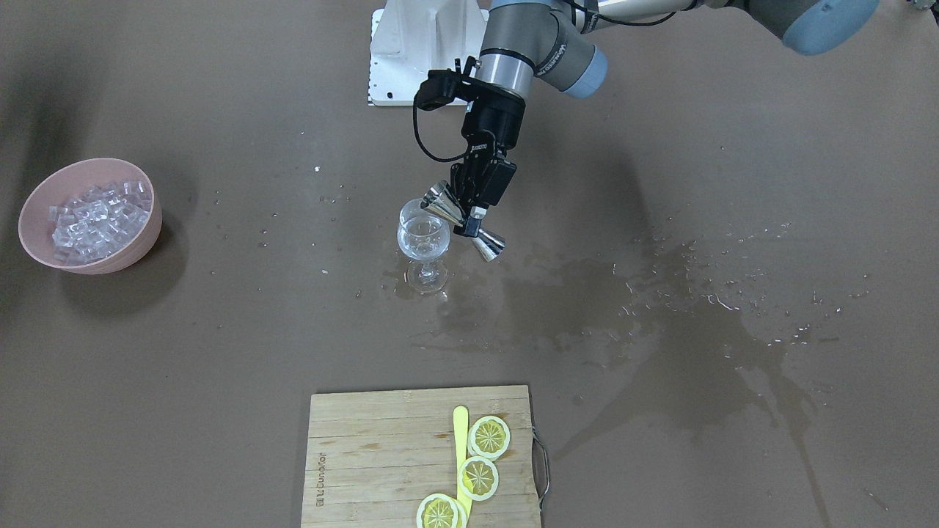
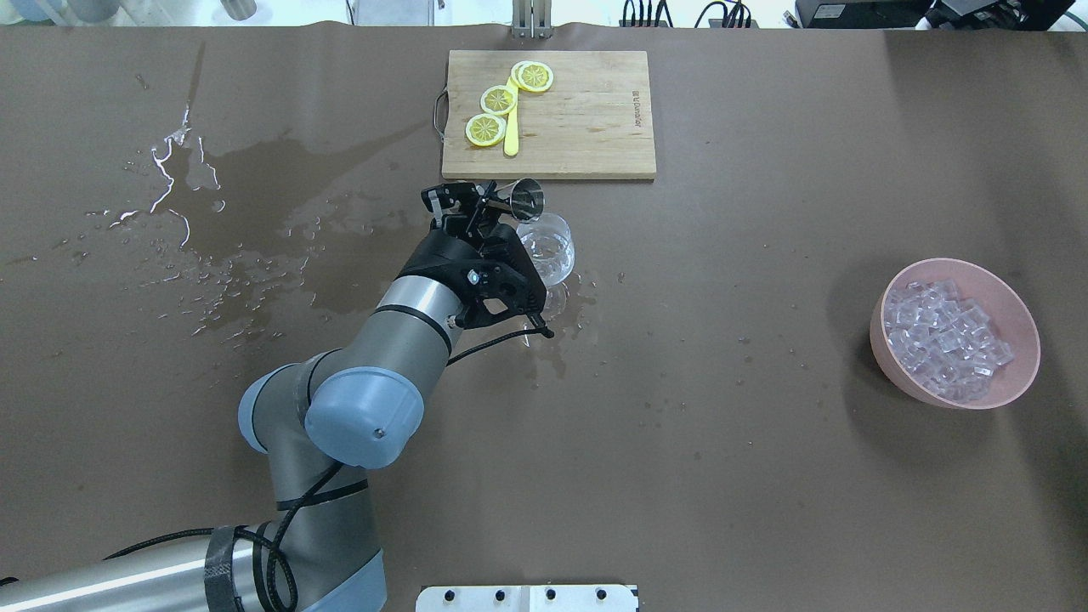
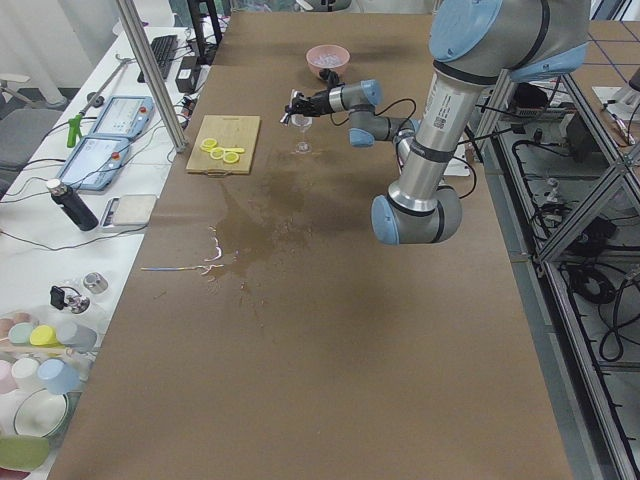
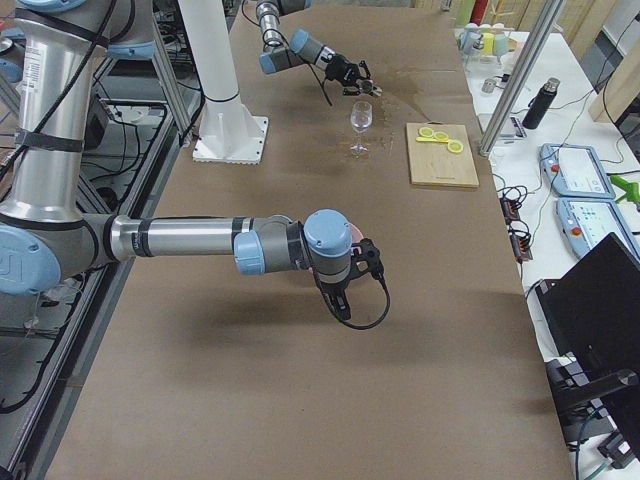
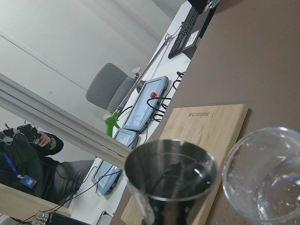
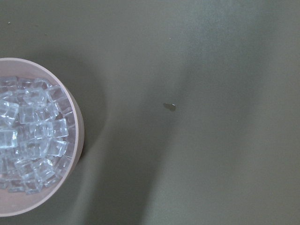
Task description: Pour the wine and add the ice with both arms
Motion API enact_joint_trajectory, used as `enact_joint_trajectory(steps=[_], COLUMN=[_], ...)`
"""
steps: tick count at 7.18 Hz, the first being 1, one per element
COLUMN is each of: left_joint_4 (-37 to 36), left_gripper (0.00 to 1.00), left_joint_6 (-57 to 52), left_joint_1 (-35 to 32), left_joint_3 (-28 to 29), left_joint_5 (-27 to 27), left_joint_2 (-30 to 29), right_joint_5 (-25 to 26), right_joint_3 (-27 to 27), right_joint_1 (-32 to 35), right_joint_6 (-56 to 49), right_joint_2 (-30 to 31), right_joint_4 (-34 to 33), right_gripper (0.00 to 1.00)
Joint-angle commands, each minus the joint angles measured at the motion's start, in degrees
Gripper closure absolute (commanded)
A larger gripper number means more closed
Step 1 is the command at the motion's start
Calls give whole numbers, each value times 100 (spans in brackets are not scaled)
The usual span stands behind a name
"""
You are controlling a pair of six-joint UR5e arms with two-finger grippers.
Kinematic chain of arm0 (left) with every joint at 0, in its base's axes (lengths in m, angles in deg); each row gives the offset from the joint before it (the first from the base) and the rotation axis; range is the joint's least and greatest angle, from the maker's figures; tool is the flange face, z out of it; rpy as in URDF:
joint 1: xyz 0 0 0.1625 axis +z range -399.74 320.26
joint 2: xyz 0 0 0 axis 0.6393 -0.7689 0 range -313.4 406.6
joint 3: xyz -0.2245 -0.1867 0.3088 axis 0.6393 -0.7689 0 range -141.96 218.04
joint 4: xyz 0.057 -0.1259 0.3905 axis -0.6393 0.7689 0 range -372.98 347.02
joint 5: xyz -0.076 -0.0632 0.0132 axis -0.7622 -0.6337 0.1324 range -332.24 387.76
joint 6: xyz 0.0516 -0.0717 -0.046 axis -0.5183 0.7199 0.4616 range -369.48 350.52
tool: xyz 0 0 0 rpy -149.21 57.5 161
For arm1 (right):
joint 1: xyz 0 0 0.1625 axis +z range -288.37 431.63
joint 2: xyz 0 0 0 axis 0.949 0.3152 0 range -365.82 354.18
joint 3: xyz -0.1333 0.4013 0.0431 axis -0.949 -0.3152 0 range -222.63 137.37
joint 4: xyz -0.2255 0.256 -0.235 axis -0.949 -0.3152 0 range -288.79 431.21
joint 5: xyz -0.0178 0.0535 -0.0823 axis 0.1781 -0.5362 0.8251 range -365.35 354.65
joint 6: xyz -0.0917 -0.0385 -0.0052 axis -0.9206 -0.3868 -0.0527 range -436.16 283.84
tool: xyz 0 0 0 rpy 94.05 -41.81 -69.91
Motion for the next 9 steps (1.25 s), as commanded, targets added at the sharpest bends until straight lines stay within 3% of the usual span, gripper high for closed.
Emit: enact_joint_trajectory(steps=[1, 9], left_joint_4=[-199, -1262], left_gripper=[100, 100], left_joint_6=[-471, -1473], left_joint_1=[-7, 2], left_joint_3=[11, -50], left_joint_5=[92, 749], left_joint_2=[-56, -259], right_joint_5=[0, 0], right_joint_3=[-6, -6], right_joint_1=[0, 0], right_joint_6=[0, 0], right_joint_2=[-7, -7], right_joint_4=[0, 0], right_gripper=[0, 0])
